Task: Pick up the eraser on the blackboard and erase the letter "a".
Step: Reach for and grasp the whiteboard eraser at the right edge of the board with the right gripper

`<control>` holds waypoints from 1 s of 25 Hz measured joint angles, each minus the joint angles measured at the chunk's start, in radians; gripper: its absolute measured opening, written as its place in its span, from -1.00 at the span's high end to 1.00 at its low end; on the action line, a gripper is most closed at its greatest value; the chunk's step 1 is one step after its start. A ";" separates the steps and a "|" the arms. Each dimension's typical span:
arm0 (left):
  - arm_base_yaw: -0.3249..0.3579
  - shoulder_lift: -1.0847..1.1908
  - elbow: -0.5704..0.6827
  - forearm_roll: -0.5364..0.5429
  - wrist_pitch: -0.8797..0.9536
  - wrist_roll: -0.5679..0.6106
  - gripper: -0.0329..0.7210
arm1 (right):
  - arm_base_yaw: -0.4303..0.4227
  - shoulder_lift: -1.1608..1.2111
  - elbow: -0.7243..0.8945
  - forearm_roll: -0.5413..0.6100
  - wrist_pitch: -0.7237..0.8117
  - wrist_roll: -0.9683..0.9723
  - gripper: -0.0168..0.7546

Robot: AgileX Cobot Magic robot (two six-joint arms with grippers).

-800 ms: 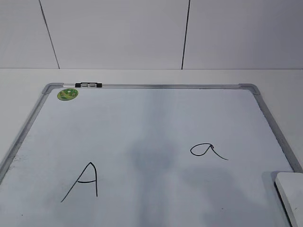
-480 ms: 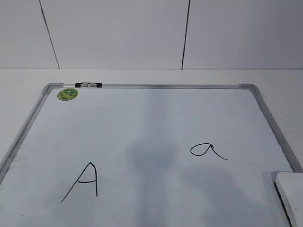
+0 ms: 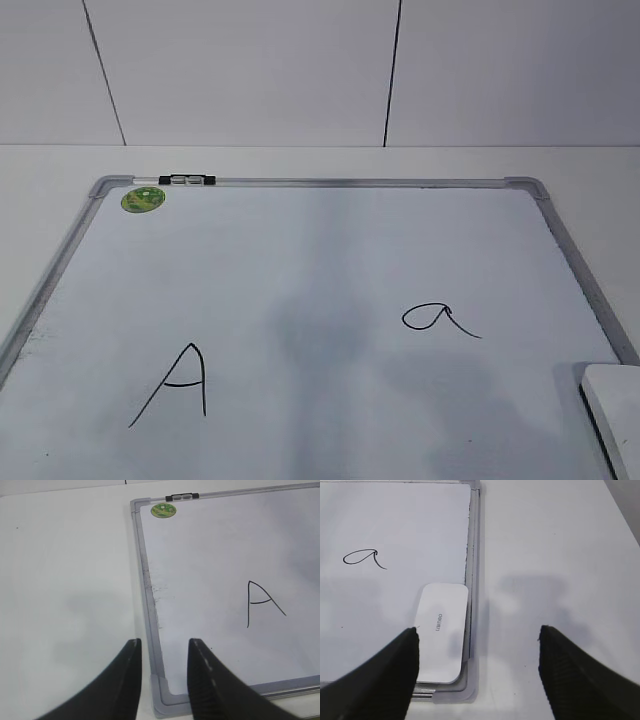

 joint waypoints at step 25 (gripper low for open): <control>0.000 0.000 0.000 0.000 0.000 0.000 0.29 | 0.000 0.000 0.000 0.000 0.000 0.000 -0.58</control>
